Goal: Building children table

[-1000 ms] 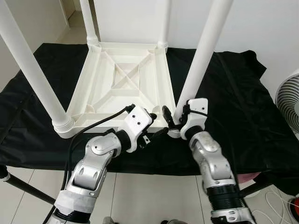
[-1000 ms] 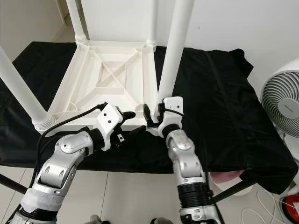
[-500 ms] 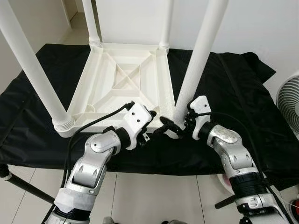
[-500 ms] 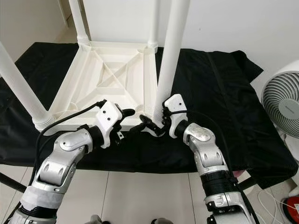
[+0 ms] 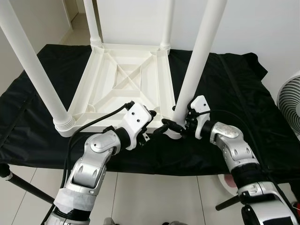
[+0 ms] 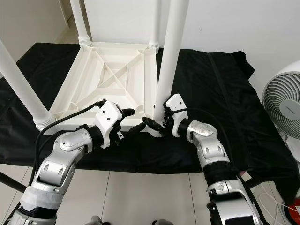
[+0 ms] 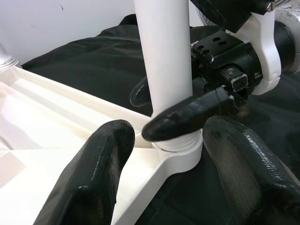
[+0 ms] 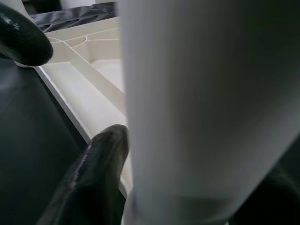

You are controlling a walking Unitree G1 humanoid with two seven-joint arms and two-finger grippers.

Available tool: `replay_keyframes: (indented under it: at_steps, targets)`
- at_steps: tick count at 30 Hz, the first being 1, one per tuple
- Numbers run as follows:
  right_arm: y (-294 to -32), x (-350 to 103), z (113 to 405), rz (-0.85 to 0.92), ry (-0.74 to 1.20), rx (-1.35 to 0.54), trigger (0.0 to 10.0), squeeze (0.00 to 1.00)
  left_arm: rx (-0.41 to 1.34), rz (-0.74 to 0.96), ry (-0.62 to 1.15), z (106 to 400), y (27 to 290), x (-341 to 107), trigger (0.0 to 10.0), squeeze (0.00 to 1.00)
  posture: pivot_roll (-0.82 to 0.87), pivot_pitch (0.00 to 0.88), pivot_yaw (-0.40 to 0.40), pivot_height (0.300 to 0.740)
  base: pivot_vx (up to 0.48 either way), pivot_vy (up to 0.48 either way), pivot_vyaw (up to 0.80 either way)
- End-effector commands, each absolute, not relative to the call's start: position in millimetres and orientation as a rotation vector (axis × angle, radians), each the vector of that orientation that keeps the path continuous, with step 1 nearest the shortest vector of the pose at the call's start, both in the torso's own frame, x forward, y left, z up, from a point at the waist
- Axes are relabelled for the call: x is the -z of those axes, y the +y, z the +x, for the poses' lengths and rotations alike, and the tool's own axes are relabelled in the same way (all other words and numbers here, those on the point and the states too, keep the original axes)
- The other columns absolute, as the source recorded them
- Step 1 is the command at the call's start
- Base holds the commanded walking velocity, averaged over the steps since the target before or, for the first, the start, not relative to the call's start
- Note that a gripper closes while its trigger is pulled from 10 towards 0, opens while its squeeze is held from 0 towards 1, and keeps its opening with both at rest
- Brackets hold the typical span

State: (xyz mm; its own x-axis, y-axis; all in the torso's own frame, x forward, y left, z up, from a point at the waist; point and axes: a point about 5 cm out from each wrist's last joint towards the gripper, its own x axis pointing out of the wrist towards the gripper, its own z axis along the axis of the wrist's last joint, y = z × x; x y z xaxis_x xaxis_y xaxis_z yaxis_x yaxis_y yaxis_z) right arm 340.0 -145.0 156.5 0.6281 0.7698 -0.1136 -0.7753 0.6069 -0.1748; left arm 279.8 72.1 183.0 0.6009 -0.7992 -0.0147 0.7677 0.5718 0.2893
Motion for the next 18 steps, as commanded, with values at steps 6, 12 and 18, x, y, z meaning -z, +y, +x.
replay_keyframes:
  at_steps: [6,12,18]
  targets:
    - [-144.9,-142.5,335.1,-0.182,0.06,-0.91,0.0,0.0,0.834,0.264,-0.128,282.3,72.9,-183.4,10.0,0.0,-0.1,0.047,0.008,0.74,0.0,0.0,0.0]
    - [-148.4,-139.5,334.3,-0.187,0.068,-0.815,10.0,0.0,0.842,0.257,-0.125,281.0,70.9,-182.3,10.0,0.0,-0.11,0.054,0.01,0.74,0.0,0.0,0.0]
    - [-146.4,-141.9,338.2,-0.202,0.038,-0.64,10.0,0.0,0.848,0.254,-0.119,279.5,70.0,-180.9,10.0,0.0,-0.12,0.072,0.006,0.74,0.0,0.0,0.0]
